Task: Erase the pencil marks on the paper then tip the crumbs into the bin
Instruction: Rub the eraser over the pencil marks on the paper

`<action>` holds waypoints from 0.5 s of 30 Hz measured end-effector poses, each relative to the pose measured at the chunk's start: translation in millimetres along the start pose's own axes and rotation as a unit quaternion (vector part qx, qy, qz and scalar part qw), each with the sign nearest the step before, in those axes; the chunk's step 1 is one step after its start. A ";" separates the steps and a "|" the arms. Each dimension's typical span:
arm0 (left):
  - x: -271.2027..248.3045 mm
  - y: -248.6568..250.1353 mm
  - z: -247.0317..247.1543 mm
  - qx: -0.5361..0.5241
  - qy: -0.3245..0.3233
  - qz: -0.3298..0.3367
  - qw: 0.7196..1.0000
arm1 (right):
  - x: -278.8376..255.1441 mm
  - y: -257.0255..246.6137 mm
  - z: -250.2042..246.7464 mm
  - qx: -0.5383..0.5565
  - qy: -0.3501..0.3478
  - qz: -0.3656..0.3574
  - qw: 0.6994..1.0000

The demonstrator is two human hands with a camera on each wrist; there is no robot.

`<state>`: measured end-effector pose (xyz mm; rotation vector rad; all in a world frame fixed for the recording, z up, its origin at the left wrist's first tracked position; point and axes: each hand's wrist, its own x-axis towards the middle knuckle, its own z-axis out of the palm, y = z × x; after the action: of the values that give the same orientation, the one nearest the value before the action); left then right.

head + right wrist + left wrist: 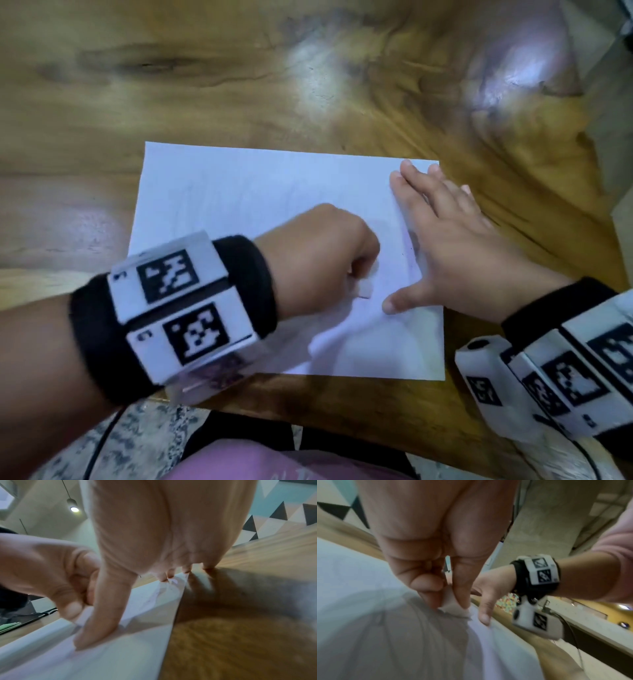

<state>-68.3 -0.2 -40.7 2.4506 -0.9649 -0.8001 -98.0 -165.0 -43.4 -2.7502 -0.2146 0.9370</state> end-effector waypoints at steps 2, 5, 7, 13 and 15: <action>12.7 -1.3 -12.3 0.005 0.044 -0.026 0.999 | 0.4 -0.6 0.1 0.000 0.003 0.000 1.000; 38.1 -2.6 -32.0 0.016 0.114 -0.084 0.990 | 0.7 -0.7 -0.1 0.003 0.007 -0.002 1.000; 34.8 -3.2 -25.8 0.012 0.100 -0.070 0.992 | 0.7 -0.3 -0.6 0.001 0.005 -0.002 1.000; 6.6 1.1 -2.6 -0.017 0.003 -0.005 1.000 | 0.0 -0.6 -0.7 0.005 0.003 -0.004 1.000; 24.1 -1.0 -16.2 -0.003 0.080 -0.051 0.995 | 0.4 -0.5 -0.5 0.000 0.005 -0.006 1.000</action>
<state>-43.1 -14.4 -37.7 2.5321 -0.7834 -0.6261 -97.4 -164.5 -43.1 -2.7492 -0.2296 0.9206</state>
